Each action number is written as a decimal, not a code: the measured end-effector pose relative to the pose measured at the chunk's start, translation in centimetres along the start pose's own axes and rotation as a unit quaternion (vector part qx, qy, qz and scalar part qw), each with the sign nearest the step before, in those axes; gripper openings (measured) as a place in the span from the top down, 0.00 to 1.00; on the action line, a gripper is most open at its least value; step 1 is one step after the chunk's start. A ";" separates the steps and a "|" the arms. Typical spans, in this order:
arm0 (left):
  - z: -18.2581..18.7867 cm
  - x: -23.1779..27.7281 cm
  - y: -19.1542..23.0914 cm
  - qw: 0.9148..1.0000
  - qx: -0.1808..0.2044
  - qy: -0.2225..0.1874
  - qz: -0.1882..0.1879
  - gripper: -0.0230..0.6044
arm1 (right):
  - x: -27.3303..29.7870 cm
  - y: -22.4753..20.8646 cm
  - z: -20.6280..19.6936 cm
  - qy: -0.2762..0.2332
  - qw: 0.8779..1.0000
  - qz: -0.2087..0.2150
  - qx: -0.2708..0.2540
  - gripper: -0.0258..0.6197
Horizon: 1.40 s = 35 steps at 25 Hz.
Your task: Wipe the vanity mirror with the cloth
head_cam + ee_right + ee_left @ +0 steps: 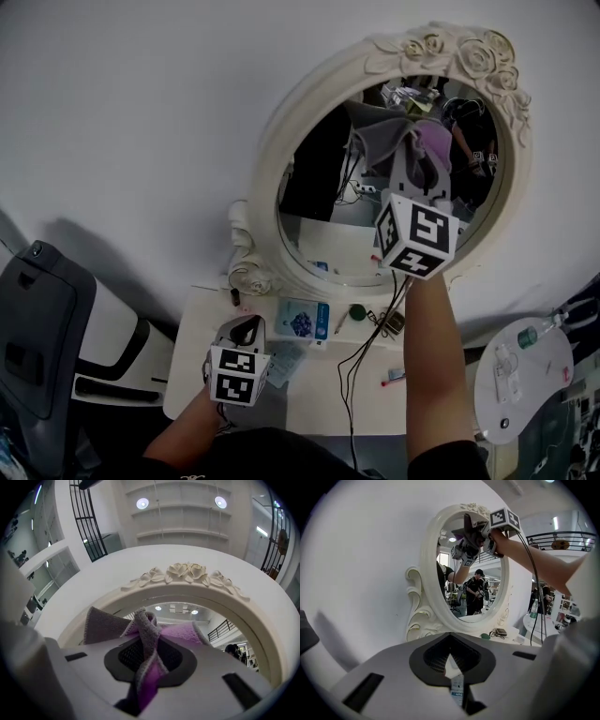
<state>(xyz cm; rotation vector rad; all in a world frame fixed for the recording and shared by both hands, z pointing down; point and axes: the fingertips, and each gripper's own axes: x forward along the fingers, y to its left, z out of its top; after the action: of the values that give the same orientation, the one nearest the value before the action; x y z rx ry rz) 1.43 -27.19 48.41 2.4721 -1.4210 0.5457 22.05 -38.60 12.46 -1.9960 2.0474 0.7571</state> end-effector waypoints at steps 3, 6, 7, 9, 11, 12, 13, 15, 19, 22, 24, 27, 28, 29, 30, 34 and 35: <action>-0.1 0.5 -0.5 1.000 0.001 0.003 -0.010 0.97 | -1.3 0.6 -2.2 0.003 1.000 0.000 0.011 0.88; -0.6 1.0 -0.6 1.000 -0.001 0.009 -0.012 0.97 | -2.4 1.2 -4.1 0.007 1.000 0.000 0.007 0.88; -0.7 1.2 -0.6 1.000 -0.003 0.010 -0.011 0.97 | -2.8 1.4 -4.8 0.010 1.000 0.001 0.006 0.88; -0.8 1.4 -0.6 1.000 -0.006 0.012 -0.011 0.97 | -3.7 1.9 -6.6 0.021 1.000 0.003 0.008 0.88; -0.9 1.5 -0.6 1.000 -0.007 0.012 -0.010 0.97 | -4.8 2.6 -9.0 0.034 0.999 0.004 0.008 0.88; -1.0 1.5 -0.6 1.000 -0.005 0.015 -0.009 0.97 | -5.4 2.9 -10.1 0.039 0.999 0.003 0.006 0.88; -1.1 1.5 -0.6 1.000 -0.003 0.018 -0.010 0.97 | -6.0 3.1 -11.1 0.044 0.999 0.001 0.005 0.88; -1.3 1.5 -0.5 1.000 -0.002 0.020 -0.008 0.97 | -6.9 3.6 -12.7 0.053 0.999 -0.005 0.010 0.88; -1.3 1.1 -0.5 1.000 0.002 0.021 -0.004 0.97 | -8.2 4.7 -15.4 0.072 0.997 -0.008 0.022 0.88; -1.5 0.7 -0.5 1.000 0.003 0.022 0.000 0.96 | -9.4 5.3 -17.8 0.098 0.995 -0.002 0.029 0.88; -1.7 0.3 -0.2 1.000 0.002 0.023 0.006 0.97 | -10.4 5.9 -19.9 0.118 0.992 0.002 0.034 0.88; -1.7 -0.2 0.1 1.000 0.001 0.020 0.015 0.97 | -12.1 6.7 -23.4 0.159 0.986 0.011 0.046 0.88; -1.7 -0.4 0.2 1.000 0.002 0.018 0.018 0.97 | -12.6 7.0 -24.5 0.175 0.983 0.015 0.050 0.88; -1.6 -0.6 0.3 1.000 0.003 0.016 0.020 0.97 | -13.1 7.3 -25.6 0.191 0.980 0.021 0.055 0.88; -1.5 -0.8 0.3 1.000 0.004 0.015 0.022 0.97 | -13.6 7.5 -26.6 0.207 0.976 0.026 0.058 0.88; -1.4 -1.7 0.1 1.000 0.006 0.011 0.028 0.97 | -15.3 8.0 -30.0 0.268 0.961 0.042 0.060 0.88; -1.4 -1.9 0.2 0.999 0.005 0.009 0.030 0.97 | -15.7 8.1 -30.8 0.284 0.956 0.045 0.064 0.88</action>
<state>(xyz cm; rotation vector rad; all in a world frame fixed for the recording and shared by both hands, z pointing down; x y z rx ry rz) 0.13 -25.24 48.81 2.4326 -1.4945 0.5883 22.07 -39.72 47.95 -2.2392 2.4155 0.0410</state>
